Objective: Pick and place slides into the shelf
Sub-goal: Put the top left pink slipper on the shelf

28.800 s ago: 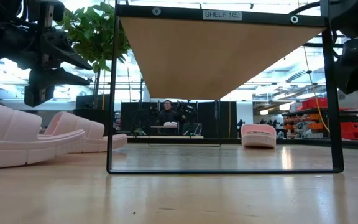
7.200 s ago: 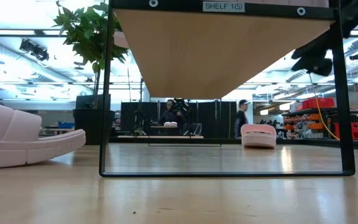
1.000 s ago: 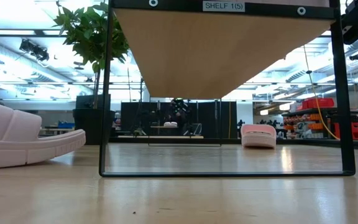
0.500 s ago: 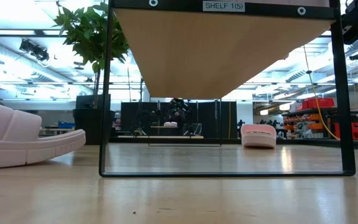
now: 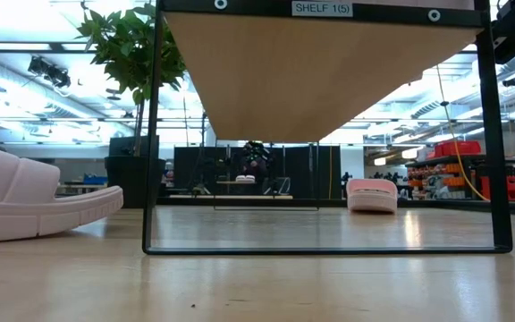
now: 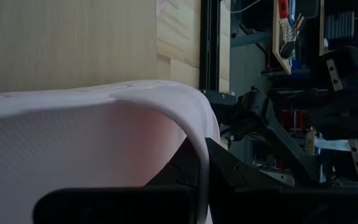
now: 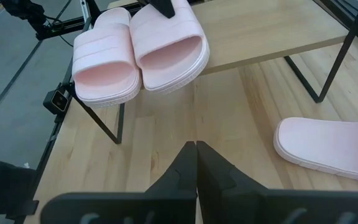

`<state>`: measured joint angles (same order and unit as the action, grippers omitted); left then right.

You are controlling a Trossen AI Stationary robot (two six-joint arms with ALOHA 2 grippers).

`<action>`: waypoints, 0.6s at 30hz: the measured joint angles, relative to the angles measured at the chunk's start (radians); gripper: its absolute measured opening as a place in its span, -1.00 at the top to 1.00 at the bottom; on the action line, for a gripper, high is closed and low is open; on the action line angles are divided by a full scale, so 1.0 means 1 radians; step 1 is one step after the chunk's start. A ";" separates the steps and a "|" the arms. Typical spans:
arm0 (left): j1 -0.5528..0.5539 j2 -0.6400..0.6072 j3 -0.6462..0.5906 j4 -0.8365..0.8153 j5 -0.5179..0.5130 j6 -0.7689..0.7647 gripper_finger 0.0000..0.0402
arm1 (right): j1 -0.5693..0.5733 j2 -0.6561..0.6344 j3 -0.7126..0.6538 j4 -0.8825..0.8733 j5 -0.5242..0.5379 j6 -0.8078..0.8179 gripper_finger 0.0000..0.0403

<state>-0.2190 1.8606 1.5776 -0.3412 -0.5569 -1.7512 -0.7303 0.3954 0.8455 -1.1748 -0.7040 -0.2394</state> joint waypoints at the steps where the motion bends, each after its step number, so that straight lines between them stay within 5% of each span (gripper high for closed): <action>1: 0.000 0.000 0.000 0.001 0.002 0.000 0.94 | 0.000 0.000 0.000 0.000 0.000 0.000 1.00; 18: -0.012 -0.002 0.000 0.010 0.004 -0.007 0.94 | 0.000 0.000 0.000 0.000 0.000 0.001 1.00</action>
<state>-0.2306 1.8591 1.5776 -0.3313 -0.5529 -1.7586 -0.7301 0.3954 0.8455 -1.1750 -0.7036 -0.2389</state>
